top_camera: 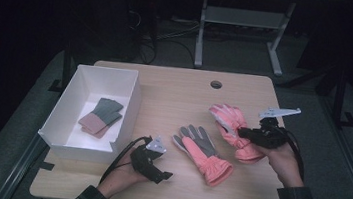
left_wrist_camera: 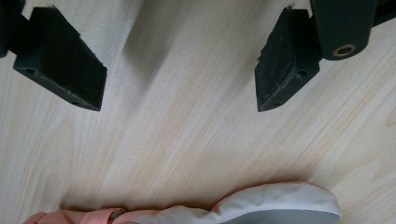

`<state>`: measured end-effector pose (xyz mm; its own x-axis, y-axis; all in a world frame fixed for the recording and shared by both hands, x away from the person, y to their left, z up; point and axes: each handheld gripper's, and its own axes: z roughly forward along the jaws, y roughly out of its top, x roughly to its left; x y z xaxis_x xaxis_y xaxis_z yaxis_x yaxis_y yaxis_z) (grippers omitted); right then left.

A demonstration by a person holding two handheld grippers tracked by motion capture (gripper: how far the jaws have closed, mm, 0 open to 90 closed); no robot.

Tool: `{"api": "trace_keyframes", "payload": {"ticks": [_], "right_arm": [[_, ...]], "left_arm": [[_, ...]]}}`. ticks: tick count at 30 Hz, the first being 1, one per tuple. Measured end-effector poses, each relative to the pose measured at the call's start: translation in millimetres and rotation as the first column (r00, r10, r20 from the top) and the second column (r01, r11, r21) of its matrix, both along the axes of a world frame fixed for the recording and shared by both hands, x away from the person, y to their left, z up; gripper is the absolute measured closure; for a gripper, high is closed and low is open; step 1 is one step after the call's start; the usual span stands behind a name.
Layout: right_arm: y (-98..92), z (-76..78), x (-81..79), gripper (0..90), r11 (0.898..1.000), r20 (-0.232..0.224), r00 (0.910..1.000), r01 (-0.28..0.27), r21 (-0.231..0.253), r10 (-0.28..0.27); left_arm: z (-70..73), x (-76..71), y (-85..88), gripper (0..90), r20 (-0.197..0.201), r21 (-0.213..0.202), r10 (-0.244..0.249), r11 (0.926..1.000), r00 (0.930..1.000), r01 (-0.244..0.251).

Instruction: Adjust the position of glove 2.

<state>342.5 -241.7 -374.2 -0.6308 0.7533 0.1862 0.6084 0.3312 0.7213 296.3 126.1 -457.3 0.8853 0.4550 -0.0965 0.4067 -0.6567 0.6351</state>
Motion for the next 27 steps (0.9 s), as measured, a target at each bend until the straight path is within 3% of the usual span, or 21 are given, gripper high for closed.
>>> {"api": "trace_keyframes", "payload": {"ticks": [4, 12, 22, 27], "right_arm": [[16.9, 7.7, -12.9, 87.8, 0.999, -0.004, 0.9988, -0.049, 0.021, 0.050], [46.2, 7.4, -19.8, 87.7, 0.995, -0.021, 0.9949, -0.098, 0.026, 0.098], [75.9, -3.6, -18.1, 87.6, 0.990, -0.035, 0.9892, -0.142, -0.005, 0.142], [81.8, -10.1, -16.3, 87.6, 0.989, -0.057, 0.9873, -0.150, -0.022, 0.148]], "left_arm": [[0.0, -0.1, 0.1, 16.4, -0.003, -0.004, 0.000, 1.0000, 1.0000, 0.000], [-0.3, -0.1, -0.3, 16.4, -0.003, -0.005, 0.002, 1.0000, 1.0000, -0.002], [0.0, -0.3, -0.8, 16.4, 0.001, -0.002, 0.002, 1.0000, 1.0000, -0.002], [-0.2, -0.8, -1.1, 16.4, 0.001, 0.002, -0.007, 1.0000, 1.0000, 0.007]]}}
